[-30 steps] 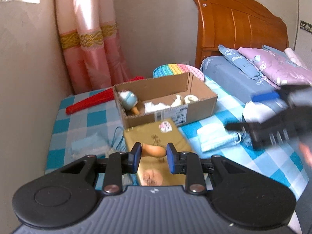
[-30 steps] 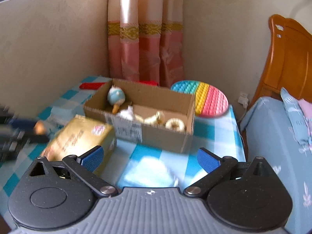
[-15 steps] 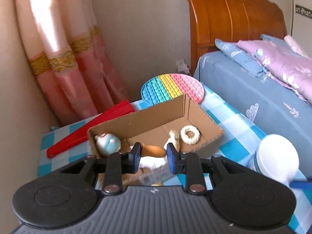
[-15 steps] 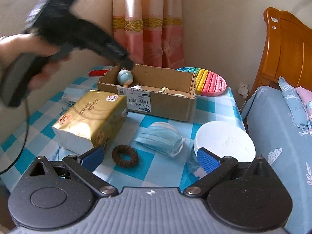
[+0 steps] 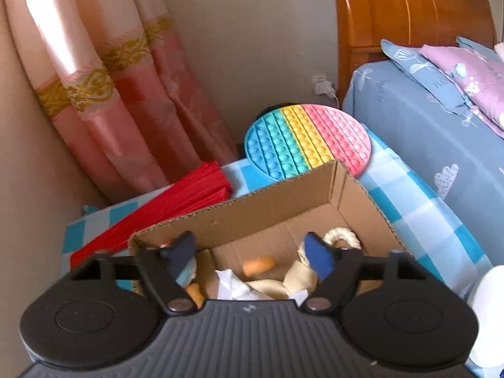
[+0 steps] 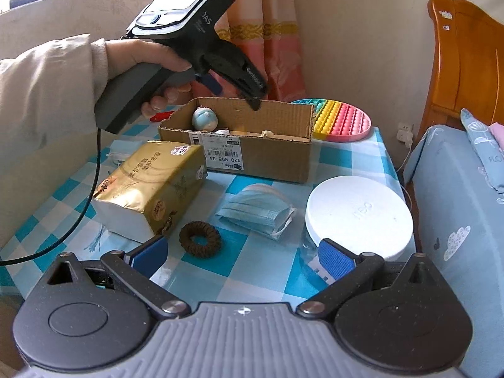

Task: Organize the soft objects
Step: 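Carry the earplug and cream hair tie into the cardboard box and open both grippers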

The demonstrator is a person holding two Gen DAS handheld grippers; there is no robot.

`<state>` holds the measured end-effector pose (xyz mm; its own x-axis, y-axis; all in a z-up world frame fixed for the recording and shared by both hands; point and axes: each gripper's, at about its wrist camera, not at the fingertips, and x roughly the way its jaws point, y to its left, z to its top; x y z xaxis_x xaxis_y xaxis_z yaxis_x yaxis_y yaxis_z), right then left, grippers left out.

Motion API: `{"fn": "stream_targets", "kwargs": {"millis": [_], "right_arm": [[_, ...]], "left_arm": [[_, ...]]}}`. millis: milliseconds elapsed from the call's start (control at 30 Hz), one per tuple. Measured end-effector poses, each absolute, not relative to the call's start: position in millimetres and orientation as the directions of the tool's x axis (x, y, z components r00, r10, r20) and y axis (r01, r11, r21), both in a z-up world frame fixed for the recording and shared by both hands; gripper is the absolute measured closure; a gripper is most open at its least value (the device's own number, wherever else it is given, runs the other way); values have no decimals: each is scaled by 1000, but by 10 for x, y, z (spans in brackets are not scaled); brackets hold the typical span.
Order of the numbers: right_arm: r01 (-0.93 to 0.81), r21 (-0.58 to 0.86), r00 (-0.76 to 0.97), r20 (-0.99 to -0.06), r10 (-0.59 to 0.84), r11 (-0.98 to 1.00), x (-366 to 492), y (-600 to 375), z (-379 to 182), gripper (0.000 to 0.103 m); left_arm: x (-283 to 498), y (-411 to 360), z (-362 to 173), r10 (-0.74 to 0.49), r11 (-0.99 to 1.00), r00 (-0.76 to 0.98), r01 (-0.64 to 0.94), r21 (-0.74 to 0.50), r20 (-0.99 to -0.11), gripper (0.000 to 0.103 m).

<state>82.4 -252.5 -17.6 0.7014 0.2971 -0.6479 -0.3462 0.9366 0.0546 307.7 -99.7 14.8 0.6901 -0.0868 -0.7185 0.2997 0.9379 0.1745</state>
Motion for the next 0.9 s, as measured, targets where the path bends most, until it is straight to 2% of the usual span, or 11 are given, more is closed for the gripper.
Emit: {"fn": "stream_targets", "kwargs": {"millis": [100,233,333,700,900], "right_arm": [[-355,63,699,-645,309,933,835,-2541,-187,0],[-359,78,697,-640,323,930,832,-2551,-207,0],[-362,86,697,-636,331,928,798,-2542,-212,0],[-389,85,701,-618,355,917,636,-2461,-159,0],[-399,63,683,-645,342,915,650,-2365,-250,0]], "left_arm": [[2989,-976,204,-83,939,696,293,177,-713,23],[2776,-888,328,-82,948,718,271,169,-691,15],[2598,-808,413,-86,953,735,257,159,-673,13],[1961,-487,553,-109,963,767,238,123,-633,9],[1675,-199,478,-81,978,780,183,102,-620,8]]}}
